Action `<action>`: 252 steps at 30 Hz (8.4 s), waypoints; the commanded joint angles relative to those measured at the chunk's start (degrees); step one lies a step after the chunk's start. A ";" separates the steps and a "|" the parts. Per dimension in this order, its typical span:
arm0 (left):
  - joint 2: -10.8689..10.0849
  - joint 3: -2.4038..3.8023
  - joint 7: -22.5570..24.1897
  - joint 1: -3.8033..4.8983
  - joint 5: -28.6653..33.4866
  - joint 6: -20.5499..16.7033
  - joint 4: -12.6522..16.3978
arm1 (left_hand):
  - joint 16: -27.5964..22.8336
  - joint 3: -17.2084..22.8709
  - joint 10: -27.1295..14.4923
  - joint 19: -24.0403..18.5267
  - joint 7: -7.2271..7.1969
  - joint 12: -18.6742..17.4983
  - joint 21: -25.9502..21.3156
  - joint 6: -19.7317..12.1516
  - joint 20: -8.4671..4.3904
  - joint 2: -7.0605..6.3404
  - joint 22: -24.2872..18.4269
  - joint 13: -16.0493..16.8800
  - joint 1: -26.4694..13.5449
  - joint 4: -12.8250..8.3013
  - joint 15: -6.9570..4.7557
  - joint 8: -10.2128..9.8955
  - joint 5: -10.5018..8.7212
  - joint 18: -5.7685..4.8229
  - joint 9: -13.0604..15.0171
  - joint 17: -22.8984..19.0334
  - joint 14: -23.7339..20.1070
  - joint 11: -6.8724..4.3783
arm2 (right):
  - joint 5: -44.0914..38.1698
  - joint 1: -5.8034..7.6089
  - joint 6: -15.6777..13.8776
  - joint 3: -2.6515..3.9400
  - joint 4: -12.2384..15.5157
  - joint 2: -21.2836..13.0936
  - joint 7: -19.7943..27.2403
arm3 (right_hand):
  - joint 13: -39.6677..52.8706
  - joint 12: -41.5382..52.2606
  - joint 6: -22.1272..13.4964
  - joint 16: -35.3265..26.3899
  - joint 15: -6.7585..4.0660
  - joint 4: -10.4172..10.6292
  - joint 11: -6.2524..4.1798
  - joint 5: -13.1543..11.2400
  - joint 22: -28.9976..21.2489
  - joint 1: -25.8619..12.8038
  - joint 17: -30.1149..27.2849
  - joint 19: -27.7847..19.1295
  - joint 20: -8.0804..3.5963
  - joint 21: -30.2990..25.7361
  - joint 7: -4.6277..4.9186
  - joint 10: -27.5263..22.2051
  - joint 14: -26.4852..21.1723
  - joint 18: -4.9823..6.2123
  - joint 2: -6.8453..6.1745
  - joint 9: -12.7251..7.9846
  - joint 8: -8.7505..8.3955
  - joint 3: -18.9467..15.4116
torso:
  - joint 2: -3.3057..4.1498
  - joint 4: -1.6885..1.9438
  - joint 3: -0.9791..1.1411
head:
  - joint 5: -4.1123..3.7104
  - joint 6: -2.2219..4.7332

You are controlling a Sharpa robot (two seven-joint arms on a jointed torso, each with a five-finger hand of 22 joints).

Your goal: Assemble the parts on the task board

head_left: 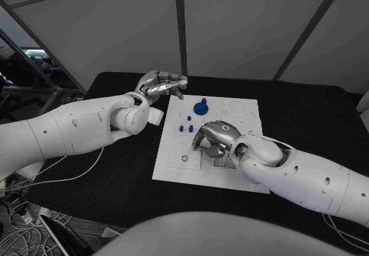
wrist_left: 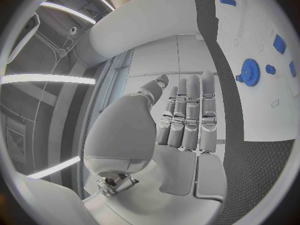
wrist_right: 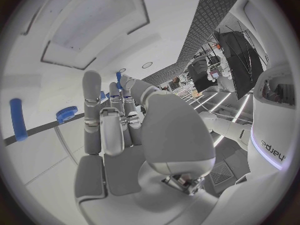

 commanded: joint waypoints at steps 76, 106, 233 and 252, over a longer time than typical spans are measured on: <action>-0.05 0.07 -0.08 0.24 0.16 1.16 0.11 | -0.48 -0.36 -0.43 0.37 -0.01 -0.25 -0.64 -0.30 0.32 0.60 -0.26 0.13 -0.02 -0.04 0.23 -0.19 -0.06 -0.17 -0.03 -0.12 -0.11 0.04 | -1.58 -0.13 1.76 -1.62 0.46 0.50 -2.08 | -2.38 -2.02 -4.71 -1.62 2.08 -0.70 1.73 -0.77 -2.65 -1.63 -3.17 -5.30 1.99 -1.06 1.48 -11.99 1.69 0.32 -1.88 -0.93 -1.26 -0.86 | -0.05 -0.02 0.03 | 0.26 0.00; -0.32 0.07 -0.17 0.24 0.16 1.85 -0.39 | -0.52 -0.42 -0.48 0.39 -0.02 -0.24 -0.70 -0.33 0.33 0.60 -0.32 0.14 -0.03 -0.03 0.24 -0.19 -0.11 -0.16 -0.03 -0.13 -0.13 0.05 | 4.14 0.48 -5.95 1.06 10.69 -9.18 -1.30 | -2.01 1.07 -8.64 -2.45 2.45 -0.02 1.95 -0.94 -2.85 -2.20 -4.86 -6.18 2.41 -0.91 1.82 -14.11 1.18 0.43 -1.84 -1.22 -1.40 -2.95 | -0.03 -0.07 0.01 | -0.88 0.00; 0.33 0.07 -0.38 0.29 0.17 3.02 -0.35 | -0.88 -0.70 -0.82 0.31 -0.08 -0.17 -1.28 -0.31 0.45 0.97 -0.76 0.22 -0.08 0.20 0.33 -0.08 -0.17 -0.15 0.04 -0.25 -0.47 0.07 | 1.96 0.62 -0.76 3.19 10.28 -2.95 -3.26 | 0.31 8.46 -1.22 -1.11 -0.33 -0.07 -1.23 -5.13 -2.37 1.43 -3.13 -2.86 -0.09 0.43 0.14 -1.70 2.26 0.01 2.77 0.16 1.01 -0.48 | 0.05 0.04 0.06 | 0.40 0.00; 0.93 0.07 -0.50 0.29 0.18 3.22 -0.81 | -0.88 -0.70 -0.82 0.31 -0.08 -0.17 -1.28 -0.31 0.45 0.97 -0.76 0.22 -0.08 0.20 0.33 -0.08 -0.17 -0.15 0.04 -0.25 -0.47 0.07 | 2.02 -1.73 0.19 0.56 6.99 -0.44 -1.83 | 0.37 8.43 -1.27 -1.10 -0.31 -0.14 -1.19 -4.95 -2.41 1.42 -3.12 -2.92 -0.08 0.44 0.18 -1.76 2.25 0.02 2.72 0.13 0.96 -0.42 | 0.00 0.07 -0.02 | 1.39 0.00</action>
